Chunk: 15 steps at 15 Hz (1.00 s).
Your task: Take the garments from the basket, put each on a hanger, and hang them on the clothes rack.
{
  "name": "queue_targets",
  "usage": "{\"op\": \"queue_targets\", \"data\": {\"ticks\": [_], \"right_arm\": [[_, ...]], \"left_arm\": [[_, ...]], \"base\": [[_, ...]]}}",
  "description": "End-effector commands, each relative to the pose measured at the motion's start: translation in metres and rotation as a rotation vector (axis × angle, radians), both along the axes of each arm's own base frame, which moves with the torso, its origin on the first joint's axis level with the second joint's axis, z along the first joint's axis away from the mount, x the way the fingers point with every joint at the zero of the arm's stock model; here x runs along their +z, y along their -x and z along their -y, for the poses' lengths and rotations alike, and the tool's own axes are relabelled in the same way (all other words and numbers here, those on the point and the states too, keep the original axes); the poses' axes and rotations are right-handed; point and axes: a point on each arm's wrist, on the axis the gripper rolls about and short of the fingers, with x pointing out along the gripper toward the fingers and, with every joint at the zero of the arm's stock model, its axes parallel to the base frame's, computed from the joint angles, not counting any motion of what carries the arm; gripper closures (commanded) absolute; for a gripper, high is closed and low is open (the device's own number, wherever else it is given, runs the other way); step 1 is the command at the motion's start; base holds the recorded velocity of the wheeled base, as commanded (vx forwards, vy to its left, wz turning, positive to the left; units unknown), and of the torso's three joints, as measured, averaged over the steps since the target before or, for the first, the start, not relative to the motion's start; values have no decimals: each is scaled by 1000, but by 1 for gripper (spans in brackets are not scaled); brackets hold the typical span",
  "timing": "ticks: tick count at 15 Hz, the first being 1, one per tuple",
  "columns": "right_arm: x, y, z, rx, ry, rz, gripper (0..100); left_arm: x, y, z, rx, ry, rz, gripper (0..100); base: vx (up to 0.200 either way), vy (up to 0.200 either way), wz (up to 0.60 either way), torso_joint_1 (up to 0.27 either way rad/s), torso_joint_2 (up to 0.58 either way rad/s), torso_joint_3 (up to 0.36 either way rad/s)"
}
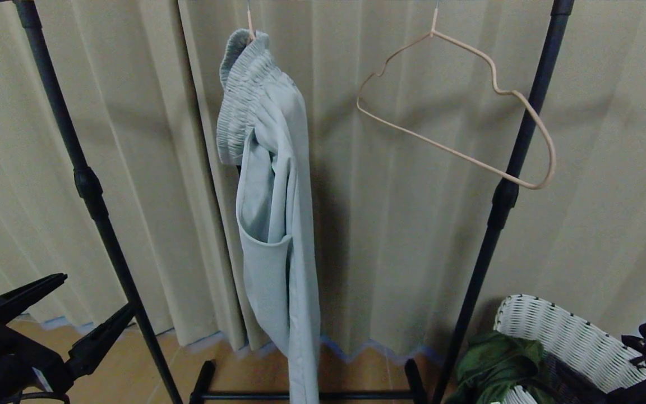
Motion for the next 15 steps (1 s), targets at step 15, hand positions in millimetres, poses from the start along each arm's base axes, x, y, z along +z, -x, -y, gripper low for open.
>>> {"op": "queue_targets", "data": {"ticks": [15], "right_arm": [[-1, 1, 0, -3, 4, -6, 0]], "left_arm": [[0, 1, 3, -23, 0, 2, 0]], "base": [[0, 0, 0, 0, 0, 0]]}}
